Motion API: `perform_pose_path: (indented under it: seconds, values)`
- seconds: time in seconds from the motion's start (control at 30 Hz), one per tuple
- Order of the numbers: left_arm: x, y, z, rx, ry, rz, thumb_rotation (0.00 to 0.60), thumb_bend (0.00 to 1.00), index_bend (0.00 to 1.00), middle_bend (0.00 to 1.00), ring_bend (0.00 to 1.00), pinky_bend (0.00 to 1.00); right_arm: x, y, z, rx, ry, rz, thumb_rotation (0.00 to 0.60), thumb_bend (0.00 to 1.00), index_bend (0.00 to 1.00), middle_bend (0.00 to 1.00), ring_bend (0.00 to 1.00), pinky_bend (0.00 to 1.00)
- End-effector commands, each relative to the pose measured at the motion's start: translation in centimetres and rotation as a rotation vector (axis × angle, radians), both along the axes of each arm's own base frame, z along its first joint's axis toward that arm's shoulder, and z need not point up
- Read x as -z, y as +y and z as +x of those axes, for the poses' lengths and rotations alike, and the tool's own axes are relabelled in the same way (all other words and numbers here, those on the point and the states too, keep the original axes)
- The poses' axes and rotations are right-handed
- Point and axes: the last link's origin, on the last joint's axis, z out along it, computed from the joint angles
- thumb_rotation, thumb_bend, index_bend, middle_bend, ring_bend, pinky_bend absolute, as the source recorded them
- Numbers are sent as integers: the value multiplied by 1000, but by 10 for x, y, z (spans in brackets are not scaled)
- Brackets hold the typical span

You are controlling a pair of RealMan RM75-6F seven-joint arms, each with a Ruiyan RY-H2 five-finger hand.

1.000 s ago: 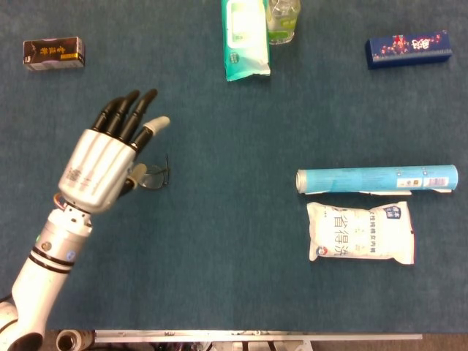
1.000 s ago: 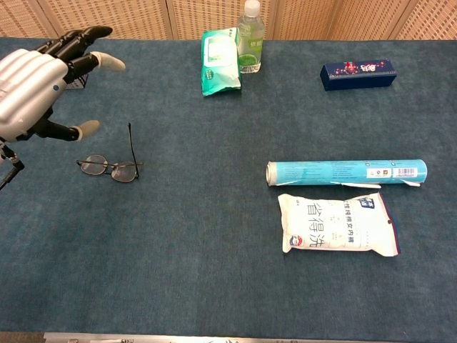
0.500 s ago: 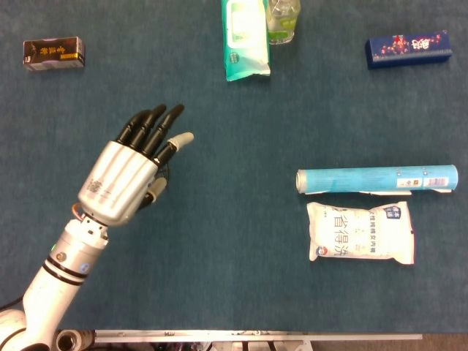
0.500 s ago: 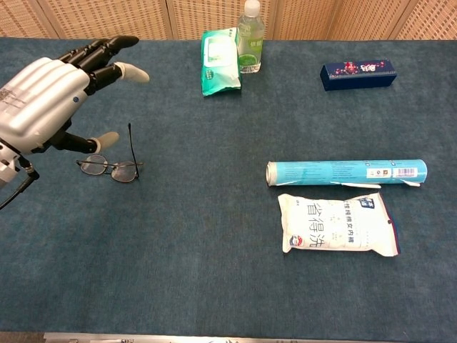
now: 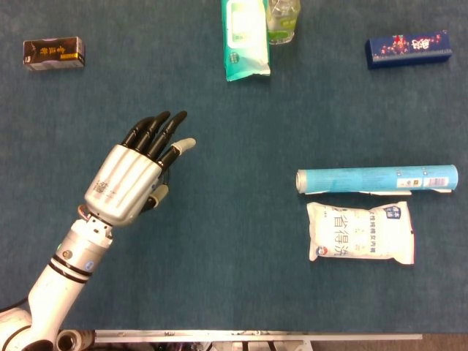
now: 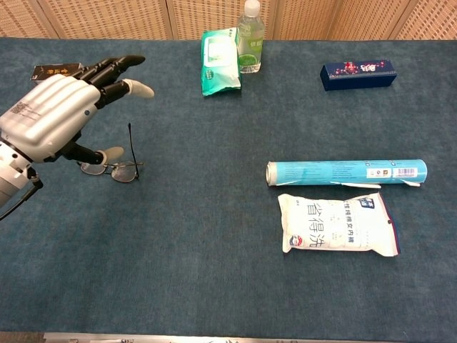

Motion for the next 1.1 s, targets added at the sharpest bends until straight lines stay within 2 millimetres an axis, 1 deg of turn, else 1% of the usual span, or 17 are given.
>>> perform_pose_path:
  seconds: [0.03,0.3,0.63,0.87,1.1]
  values:
    - [2,1,-1,-6,-2,-4,600,202,203,0,0,122,0,0,0,0,0,-1,600,322,391,367,222,373]
    - [7,3,0,-9,-13,-16,600,199,203,0,0,122,0,0,0,2,2,1,600,322,391,367,223,373]
    - [18,8,13,-2,-42,-49,600,197,203,0,0,122,0,0,-1,2,2,2,600,323,391,367,223,373]
    - [29,22,21,-8,-51,-50,600,197,203,0,0,122,-1,1,-1,2,-1,1,600,322,391,367,222,373]
    - [35,35,17,-35,-52,-42,600,197,202,0,0,122,-3,1,-1,1,-4,-3,600,322,392,367,223,373]
